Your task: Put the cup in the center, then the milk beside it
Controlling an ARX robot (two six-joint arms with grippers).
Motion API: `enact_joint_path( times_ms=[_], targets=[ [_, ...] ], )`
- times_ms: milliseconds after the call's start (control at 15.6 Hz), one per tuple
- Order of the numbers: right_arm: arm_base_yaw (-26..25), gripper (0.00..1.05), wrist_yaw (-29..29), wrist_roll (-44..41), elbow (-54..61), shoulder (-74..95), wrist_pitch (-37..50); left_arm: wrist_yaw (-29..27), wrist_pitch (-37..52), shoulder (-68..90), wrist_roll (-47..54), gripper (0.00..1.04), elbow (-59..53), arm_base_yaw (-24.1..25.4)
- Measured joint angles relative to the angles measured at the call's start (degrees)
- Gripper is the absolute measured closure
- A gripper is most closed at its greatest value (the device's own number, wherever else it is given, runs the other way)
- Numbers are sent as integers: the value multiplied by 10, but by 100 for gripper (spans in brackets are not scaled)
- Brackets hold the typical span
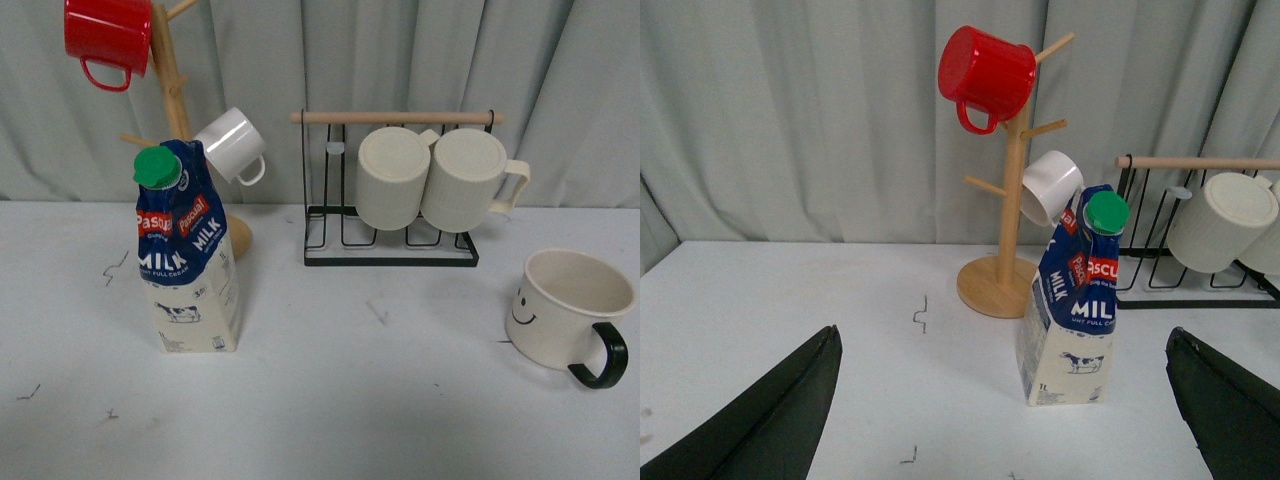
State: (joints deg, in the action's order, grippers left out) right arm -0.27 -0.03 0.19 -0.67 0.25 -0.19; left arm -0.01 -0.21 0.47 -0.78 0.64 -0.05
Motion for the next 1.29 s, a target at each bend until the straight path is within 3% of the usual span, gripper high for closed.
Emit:
enact_joint_path(
  times_ms=[1285],
  targets=[
    [0, 6, 0, 0, 0, 0, 0, 0, 0, 0, 0, 7, 0, 0]
  ],
)
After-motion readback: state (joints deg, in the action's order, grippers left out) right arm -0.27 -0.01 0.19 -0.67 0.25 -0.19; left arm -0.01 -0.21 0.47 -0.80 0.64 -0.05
